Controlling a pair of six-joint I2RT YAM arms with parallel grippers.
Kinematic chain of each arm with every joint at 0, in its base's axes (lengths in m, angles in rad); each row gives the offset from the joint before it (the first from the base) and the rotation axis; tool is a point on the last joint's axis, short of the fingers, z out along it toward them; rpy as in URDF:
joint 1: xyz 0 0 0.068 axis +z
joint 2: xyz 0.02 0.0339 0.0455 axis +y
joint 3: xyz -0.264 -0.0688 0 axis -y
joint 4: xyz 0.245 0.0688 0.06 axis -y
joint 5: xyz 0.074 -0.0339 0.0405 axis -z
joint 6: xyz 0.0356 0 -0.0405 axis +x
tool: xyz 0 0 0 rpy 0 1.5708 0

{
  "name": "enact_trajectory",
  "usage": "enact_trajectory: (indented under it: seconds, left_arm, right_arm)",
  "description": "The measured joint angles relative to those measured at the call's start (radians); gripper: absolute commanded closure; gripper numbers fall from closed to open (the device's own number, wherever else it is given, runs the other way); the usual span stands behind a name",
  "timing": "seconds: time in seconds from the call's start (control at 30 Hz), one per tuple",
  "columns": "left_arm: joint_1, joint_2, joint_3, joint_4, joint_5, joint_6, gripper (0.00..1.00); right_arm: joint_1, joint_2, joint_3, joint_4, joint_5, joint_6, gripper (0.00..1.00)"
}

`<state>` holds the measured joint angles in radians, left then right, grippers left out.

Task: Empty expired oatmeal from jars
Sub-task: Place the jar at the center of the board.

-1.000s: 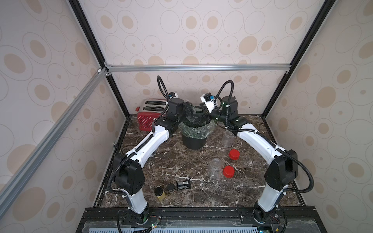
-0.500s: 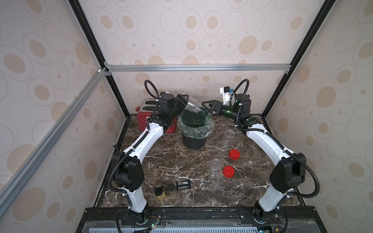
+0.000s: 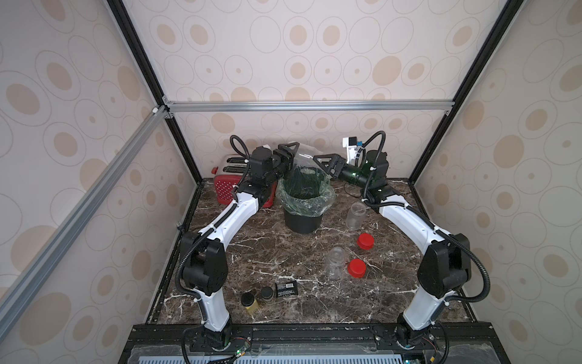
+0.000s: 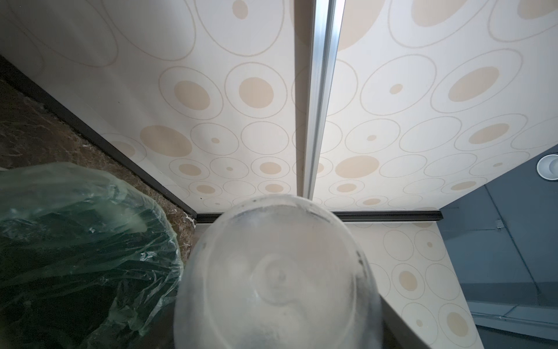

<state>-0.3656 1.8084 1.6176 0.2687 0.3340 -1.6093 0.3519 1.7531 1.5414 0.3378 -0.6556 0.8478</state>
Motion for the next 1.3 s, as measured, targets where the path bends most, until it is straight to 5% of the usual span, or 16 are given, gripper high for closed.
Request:
enact_trajectory:
  seconds: [0.77, 1.13, 1.3]
  left_arm:
    - [-0.021, 0.000, -0.030, 0.077, 0.019, -0.055, 0.58]
    - [-0.045, 0.000, -0.030, 0.083, 0.024, -0.055, 0.55]
    - [-0.045, 0.000, -0.029, 0.088, 0.024, -0.054, 0.43]
  right_arm:
    - [0.004, 0.119, 0.079, 0.063, 0.017, 0.036, 0.02]
    - [0.014, 0.159, 0.131, 0.130, 0.012, 0.078, 0.22]
    - [0.013, 0.159, 0.131, 0.137, 0.005, 0.084, 0.42]
